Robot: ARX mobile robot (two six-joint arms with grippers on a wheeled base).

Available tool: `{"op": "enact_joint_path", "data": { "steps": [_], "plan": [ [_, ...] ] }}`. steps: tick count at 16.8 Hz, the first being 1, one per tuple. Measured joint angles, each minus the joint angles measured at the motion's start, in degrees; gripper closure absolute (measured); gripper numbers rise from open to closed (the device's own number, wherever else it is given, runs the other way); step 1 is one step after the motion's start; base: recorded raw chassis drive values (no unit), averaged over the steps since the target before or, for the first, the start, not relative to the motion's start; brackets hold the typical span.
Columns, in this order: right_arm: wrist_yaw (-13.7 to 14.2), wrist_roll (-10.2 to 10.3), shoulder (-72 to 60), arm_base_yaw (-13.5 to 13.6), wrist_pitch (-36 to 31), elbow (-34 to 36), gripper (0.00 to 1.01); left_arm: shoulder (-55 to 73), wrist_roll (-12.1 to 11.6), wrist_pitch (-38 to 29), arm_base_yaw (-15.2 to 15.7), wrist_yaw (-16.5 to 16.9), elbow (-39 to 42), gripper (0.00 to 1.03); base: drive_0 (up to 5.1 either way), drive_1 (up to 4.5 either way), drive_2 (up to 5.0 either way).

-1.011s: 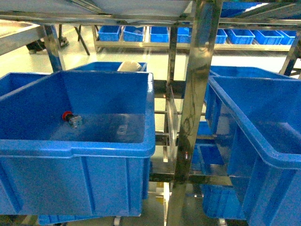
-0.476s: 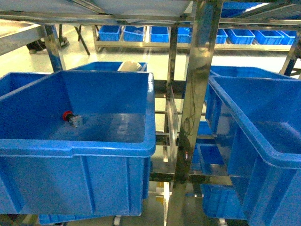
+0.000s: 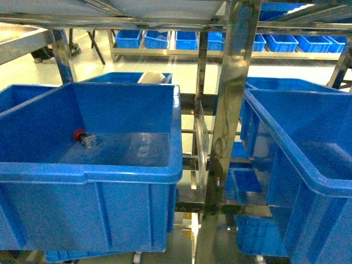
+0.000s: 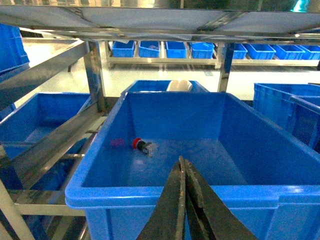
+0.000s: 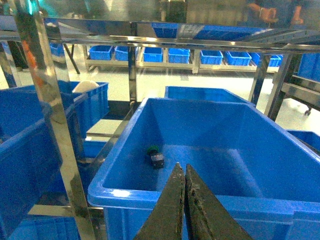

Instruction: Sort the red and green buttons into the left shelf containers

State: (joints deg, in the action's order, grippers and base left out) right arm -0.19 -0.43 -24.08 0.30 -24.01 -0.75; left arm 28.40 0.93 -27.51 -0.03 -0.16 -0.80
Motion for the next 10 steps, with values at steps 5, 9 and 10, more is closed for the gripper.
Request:
{"op": "enact_joint_path", "data": {
  "steps": [5, 9, 10],
  "plan": [
    [0.0, 0.0, 7.6, 0.0, 7.5, 0.0, 0.99, -8.9, 0.0, 8.3, 0.0, 0.1, 0.0, 1.01, 0.0, 0.0, 0.0],
    [0.0, 0.0, 12.1, 0.0, 12.0, 0.0, 0.99, -14.3, 0.0, 13.5, 0.0, 0.1, 0.0, 1.01, 0.0, 0.0, 0.0],
    [0.0, 0.0, 12.7, 0.0, 12.7, 0.0, 0.99, -15.2, 0.0, 14.3, 0.0, 0.1, 0.0, 1.01, 0.0, 0.0, 0.0]
  ]
}}
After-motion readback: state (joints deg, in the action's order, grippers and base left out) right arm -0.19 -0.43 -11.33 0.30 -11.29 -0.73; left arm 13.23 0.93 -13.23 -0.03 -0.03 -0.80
